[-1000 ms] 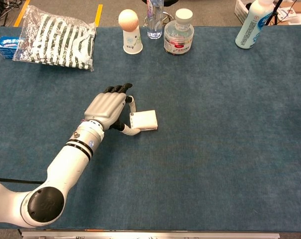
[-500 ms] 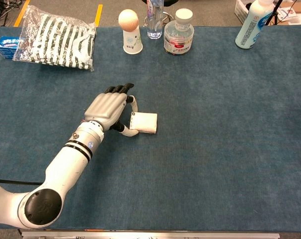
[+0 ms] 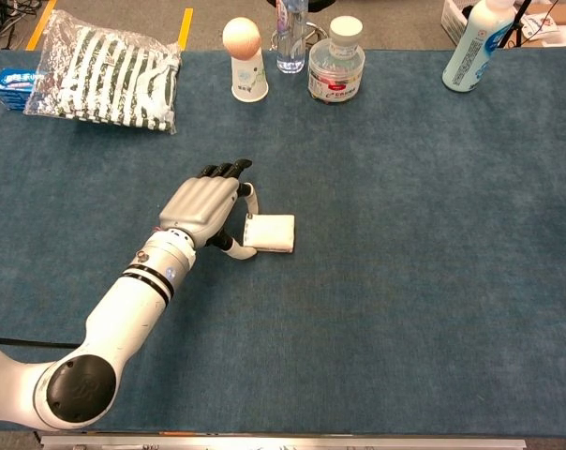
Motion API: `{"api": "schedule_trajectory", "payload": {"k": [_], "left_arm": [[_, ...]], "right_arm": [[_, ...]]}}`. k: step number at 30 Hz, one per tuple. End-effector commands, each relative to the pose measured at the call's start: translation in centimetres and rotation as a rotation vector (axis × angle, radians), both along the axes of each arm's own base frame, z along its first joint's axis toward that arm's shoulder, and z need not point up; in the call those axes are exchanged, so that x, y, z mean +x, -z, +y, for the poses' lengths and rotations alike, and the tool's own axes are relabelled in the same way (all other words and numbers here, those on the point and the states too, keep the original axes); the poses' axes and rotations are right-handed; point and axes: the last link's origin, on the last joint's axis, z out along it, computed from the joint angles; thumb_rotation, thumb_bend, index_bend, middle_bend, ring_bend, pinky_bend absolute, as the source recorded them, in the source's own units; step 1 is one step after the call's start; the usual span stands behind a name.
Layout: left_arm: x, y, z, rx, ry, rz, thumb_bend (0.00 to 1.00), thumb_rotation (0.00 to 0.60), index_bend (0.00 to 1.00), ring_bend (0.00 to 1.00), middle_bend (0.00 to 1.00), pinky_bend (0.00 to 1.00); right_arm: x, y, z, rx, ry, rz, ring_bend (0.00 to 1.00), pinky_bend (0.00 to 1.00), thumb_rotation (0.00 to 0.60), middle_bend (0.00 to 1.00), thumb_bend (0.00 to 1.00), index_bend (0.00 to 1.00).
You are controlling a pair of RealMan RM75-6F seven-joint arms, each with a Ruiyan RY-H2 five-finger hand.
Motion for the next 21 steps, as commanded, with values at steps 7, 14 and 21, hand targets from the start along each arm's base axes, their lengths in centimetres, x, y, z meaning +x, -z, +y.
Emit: {"api": "schedule_trajectory", "payload": {"k": [7,14,21], "left_arm": [[-0.1,0.1,-0.1,-0.017,0.007,-0.005,0.14,0.600,0.53,0.00,0.00,0.00],[-0.1,-0.2,-0.5,-0.050,0.018,-0.013,0.14,0.600,0.24,0.00,0.00,0.00],[0.4,-0.7,-1.2,-0.063,0.052,-0.040,0.14,0.600,0.12,0.00,0.00,0.00]], "right_arm": [[0.0,0.0,0.0,0.000,0.001,0.000,0.04,0.12,0.600,0.27,0.00,0.35],[0.0,0.0,0.0,0.000,0.001,0.001,0.04,0.12,0.600,0.27,0.00,0.35],[0.0,0.0,0.0,0.000,0.002,0.000,0.04,0.12,0.600,0.27,0.00,0.35]]}}
